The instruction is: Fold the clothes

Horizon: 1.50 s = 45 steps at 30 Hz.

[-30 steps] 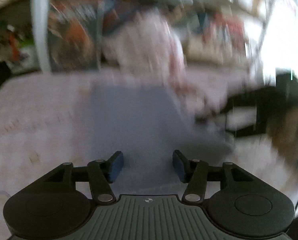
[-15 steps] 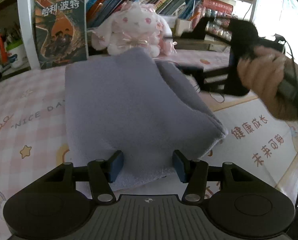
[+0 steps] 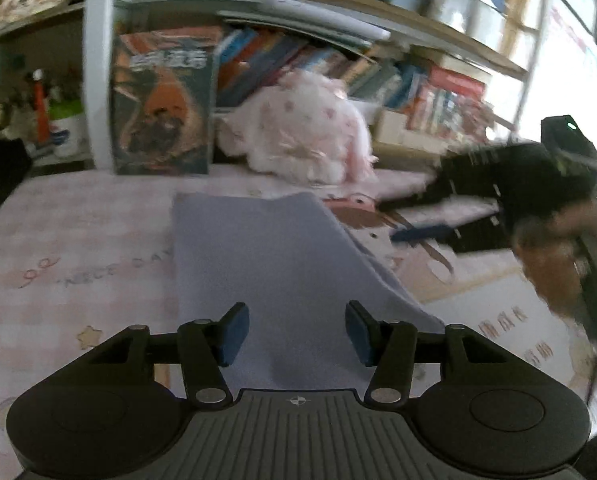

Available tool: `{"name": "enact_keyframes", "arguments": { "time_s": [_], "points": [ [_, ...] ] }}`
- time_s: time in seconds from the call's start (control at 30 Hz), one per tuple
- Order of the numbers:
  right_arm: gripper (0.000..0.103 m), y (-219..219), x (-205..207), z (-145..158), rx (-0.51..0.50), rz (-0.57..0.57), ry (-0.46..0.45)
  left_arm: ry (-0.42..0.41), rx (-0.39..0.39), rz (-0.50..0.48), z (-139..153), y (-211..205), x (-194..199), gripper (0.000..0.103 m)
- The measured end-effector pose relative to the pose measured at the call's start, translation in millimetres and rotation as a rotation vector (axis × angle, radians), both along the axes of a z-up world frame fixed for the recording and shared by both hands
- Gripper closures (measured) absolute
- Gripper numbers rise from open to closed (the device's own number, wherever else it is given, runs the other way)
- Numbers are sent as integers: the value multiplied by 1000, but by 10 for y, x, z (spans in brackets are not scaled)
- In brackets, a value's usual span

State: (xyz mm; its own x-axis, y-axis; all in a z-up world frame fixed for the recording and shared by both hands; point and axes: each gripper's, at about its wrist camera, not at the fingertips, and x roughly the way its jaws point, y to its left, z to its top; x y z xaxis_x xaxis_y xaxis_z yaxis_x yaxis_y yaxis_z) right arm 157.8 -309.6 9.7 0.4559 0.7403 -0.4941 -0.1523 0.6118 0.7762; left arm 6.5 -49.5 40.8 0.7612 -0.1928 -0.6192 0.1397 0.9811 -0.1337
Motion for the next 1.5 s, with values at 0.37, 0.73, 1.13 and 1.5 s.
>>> {"name": "enact_keyframes", "arguments": {
  "time_s": [0.37, 0.73, 1.13, 1.5],
  "points": [
    [94, 560, -611, 374, -367, 277, -404, 88, -8, 23, -313, 7, 252, 65],
    [66, 452, -460, 58, -471, 184, -225, 44, -111, 118, -128, 326, 152, 43],
    [34, 276, -439, -5, -431, 41, -33, 241, -375, 209, -485, 786, 432, 40],
    [53, 401, -281, -198, -348, 84, 97, 288, -529, 216, -631, 849, 523, 43]
  ]
}}
